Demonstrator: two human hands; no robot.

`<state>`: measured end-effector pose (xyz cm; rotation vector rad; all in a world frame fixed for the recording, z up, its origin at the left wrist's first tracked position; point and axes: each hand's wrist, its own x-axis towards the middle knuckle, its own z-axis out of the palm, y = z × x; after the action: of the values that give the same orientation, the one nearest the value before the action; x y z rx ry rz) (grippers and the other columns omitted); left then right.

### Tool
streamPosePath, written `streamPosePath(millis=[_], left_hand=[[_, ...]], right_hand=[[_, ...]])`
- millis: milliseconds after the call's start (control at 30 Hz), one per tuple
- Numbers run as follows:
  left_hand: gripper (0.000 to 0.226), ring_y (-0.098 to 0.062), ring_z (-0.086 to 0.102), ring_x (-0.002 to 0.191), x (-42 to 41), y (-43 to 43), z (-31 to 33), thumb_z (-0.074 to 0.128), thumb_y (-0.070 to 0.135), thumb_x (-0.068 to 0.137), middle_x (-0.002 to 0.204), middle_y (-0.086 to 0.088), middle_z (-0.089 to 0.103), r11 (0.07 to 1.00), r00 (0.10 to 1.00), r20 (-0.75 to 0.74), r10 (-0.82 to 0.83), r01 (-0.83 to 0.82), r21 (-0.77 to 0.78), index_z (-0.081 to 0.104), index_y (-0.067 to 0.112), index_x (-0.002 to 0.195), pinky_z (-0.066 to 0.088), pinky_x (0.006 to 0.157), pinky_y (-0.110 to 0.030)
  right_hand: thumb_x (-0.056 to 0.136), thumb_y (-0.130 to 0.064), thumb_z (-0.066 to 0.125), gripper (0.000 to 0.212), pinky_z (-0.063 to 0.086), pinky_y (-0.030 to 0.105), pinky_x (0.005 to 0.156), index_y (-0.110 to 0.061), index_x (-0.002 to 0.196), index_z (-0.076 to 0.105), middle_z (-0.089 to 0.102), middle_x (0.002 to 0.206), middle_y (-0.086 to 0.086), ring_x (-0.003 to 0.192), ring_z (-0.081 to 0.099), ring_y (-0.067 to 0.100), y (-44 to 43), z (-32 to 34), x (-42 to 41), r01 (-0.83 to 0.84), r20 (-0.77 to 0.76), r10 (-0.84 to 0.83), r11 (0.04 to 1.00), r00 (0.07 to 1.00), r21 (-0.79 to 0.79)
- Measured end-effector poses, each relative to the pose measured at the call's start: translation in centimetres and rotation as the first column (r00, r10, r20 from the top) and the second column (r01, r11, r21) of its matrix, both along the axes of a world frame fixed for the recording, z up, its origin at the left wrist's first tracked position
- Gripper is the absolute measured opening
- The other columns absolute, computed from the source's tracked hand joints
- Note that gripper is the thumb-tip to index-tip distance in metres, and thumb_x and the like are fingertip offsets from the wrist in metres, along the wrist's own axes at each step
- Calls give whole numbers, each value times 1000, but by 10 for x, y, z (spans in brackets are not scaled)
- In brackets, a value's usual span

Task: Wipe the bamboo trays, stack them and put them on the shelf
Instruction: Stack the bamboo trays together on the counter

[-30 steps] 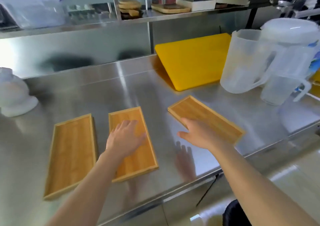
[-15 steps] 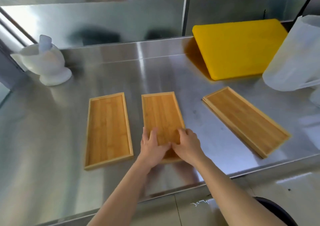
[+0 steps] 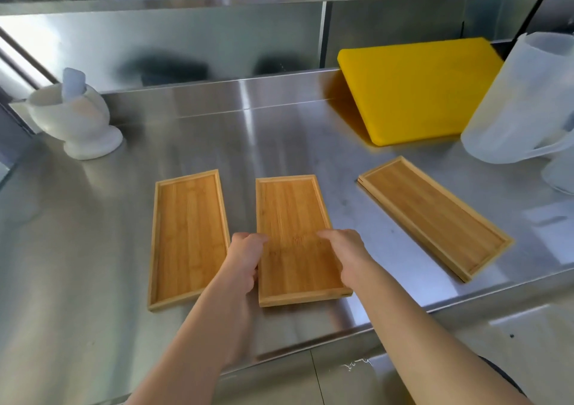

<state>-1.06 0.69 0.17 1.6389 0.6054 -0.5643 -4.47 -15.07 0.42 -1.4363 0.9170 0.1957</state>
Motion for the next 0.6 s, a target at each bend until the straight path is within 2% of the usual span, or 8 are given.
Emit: streamPosePath(millis=[67,100,167,267,367,500,567,600], left_hand=[[21,-25,57,86,-1,0,4,51,18,89,95,-12,63,996,997,26,-75,73,55,58,4,102,49,74,-35],[17,-25,54,75,-2,-2,6,49,15,89,85,-12,60,984,988,52,-145,139,110,59,2,92,45,63,-33],[19,-24,52,68,-2,-10,10,44,15,88,81,-12,57,939,952,103,-290,262,222,56,1,94,39,54,-30],[29,-22,58,76,-5,-31,18,41,23,92,102,-11,61,885,901,177,-397,324,336,49,4,112,46,58,-32],[23,-22,57,79,-11,-57,27,40,28,94,94,-6,57,850,855,247,-455,335,406,43,9,106,48,66,-36],[17,-27,55,60,-21,-102,40,41,22,92,76,-8,51,848,827,242,-507,428,314,40,5,89,45,50,-31],[22,-30,62,63,-24,-126,46,42,21,92,85,-11,58,845,825,215,-523,470,255,44,0,93,54,49,-34],[25,-33,67,68,-25,-139,48,42,21,92,94,-14,62,848,827,207,-523,482,222,46,-2,100,58,56,-38]], right_hand=[[85,-27,59,57,33,38,95,-9,133,33,40,139,11,123,39,29,-7,6,-1,-41,3,41,999,999,-1],[85,-28,59,58,33,37,92,-9,133,33,40,139,11,123,39,29,-11,10,-1,-63,6,63,998,998,-9],[85,-29,59,58,32,36,88,-10,133,33,40,139,11,122,40,29,-21,18,-1,-83,20,83,996,996,-31],[84,-29,60,56,32,36,84,-9,130,36,44,134,11,112,44,27,-42,33,-3,-76,45,79,995,996,-69],[83,-26,62,40,32,33,78,-9,116,46,49,110,6,92,45,21,-70,44,-9,-44,90,54,993,994,-106],[85,-16,60,9,34,29,64,-17,83,51,45,74,-7,64,41,7,-120,54,-20,-28,162,74,964,984,-266],[84,-12,60,5,35,28,61,-16,82,57,44,70,-9,62,41,6,-149,56,-21,-23,171,92,930,981,-367],[84,-11,60,7,36,30,66,-13,89,62,47,71,-8,63,42,8,-164,55,-20,-16,172,95,911,981,-413]])
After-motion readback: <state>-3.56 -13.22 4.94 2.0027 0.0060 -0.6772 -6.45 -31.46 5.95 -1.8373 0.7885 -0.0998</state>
